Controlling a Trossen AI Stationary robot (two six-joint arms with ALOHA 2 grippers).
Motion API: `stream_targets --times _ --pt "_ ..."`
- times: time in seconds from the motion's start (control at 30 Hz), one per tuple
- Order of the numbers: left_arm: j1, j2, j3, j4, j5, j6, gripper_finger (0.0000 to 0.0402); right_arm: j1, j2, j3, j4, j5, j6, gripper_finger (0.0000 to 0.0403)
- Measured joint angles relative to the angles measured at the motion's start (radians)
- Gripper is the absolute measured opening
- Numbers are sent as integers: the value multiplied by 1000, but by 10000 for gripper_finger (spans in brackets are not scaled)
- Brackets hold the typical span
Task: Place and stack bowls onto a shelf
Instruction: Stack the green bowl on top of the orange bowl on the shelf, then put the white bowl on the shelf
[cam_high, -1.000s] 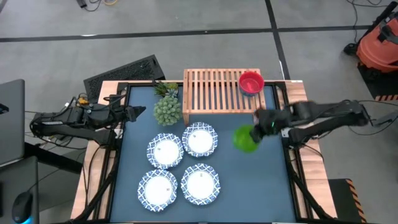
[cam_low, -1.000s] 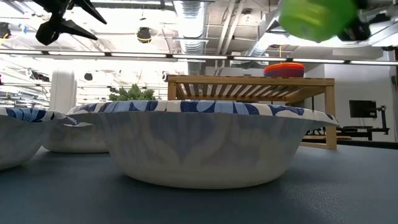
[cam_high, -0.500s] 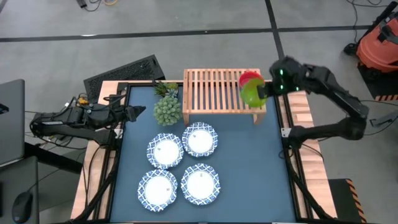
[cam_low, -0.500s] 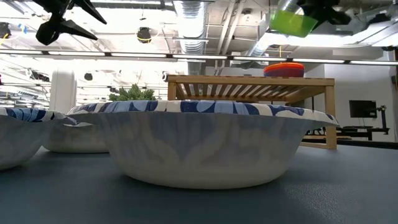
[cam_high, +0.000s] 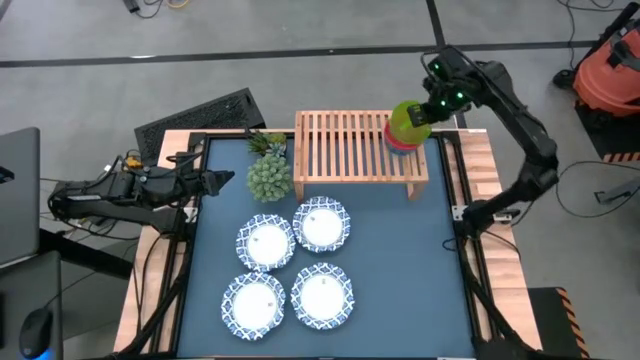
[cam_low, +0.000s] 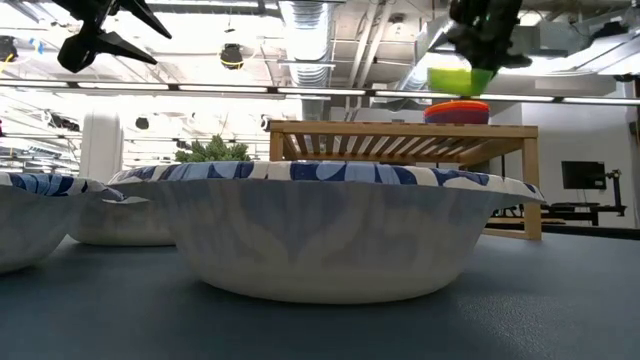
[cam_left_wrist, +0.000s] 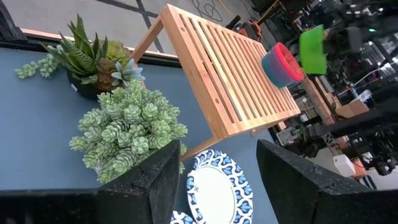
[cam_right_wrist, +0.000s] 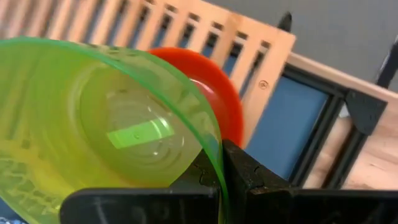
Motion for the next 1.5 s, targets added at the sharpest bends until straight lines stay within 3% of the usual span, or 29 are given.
stream_targets --times 0.27,0.53,0.83,1.2,1.5 --pt "0 0 0 0 0 1 197 -72 82 0 -19 -85 -66 24" --pt "0 0 0 0 -1 1 197 -74 116 0 -43 -87 -112 30" --pt "0 0 0 0 -1 2 197 -74 116 0 -37 -87 -156 86" --pt "0 0 0 0 -2 2 197 -74 109 19 -20 -86 -163 191" --pt "0 0 0 0 -1 1 197 -74 104 187 -27 -85 -159 212"
